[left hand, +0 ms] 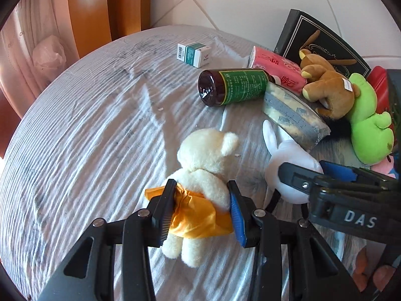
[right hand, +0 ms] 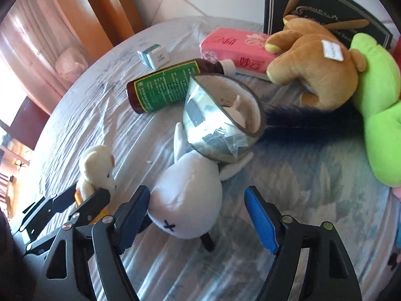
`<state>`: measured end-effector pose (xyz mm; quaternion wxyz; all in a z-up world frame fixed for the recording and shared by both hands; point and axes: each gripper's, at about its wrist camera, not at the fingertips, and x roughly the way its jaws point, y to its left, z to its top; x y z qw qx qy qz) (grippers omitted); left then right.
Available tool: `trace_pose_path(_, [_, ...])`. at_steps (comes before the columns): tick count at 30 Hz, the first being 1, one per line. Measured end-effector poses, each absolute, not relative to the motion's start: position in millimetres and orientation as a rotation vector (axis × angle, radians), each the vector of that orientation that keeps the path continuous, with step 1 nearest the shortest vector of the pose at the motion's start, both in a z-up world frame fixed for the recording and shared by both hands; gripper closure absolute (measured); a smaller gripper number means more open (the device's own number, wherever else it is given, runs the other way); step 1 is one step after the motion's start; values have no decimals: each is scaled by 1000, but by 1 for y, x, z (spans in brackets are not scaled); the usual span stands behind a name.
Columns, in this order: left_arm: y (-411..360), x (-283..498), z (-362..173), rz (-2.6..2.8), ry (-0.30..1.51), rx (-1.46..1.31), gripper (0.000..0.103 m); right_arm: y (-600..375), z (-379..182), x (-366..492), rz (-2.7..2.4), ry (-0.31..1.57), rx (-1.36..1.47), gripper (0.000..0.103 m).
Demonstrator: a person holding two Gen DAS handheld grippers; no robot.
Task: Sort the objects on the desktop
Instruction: 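Grasp the white bunny plush with the right gripper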
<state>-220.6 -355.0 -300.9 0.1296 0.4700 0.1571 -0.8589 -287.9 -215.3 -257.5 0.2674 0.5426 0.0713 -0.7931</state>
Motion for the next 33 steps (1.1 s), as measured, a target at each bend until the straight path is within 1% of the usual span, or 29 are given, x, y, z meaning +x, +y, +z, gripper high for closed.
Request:
trace_pose_path(2, [-356,-223,-307,-2492,447,1386,63,-223,-272,-291,-2115,179,1485,25])
trace_pose_path(3, [-356,-223,-309,-2500,444,1390,63,-227,-279,-292,-2106,190,1495,30])
trace_pose_path(4, [-354,-224,-309,-2503,435,1393,63,-231,-279,-290,-2120,215,1479,40])
trace_pose_path(7, [-353,-220,-305,-2515,423,1392,63,-237,-272,-281,-2135,272,1457,44])
trace_pose_path(14, [-338,-188,-272,-2576,417,1335,63,-202,-221,-234,-2172,253,1390,45])
trace_pose_path(19, [-303,-158,-222,-2686,365,1234,63,-171,-171,-184,-2223,244,1291,48])
trace_pose_path(22, [-279,-144,-192,-2746,338,1174,63,-155,-138,-161,-2280,273,1204,50])
trace_pose_path(26, [-242,-126,-159,-2814,277,1116,63,-113,-103,-142,-2333,235,1149,51])
trace_pose_path(31, [-204,-109,-137,-2852,231,1098,63,-77,-64,-130,-2406,212,1063,51])
trace_pose_path(33, [-192,-105,-138,-2857,223,1119,63,-67,-62,-128,-2420,266,1103,51])
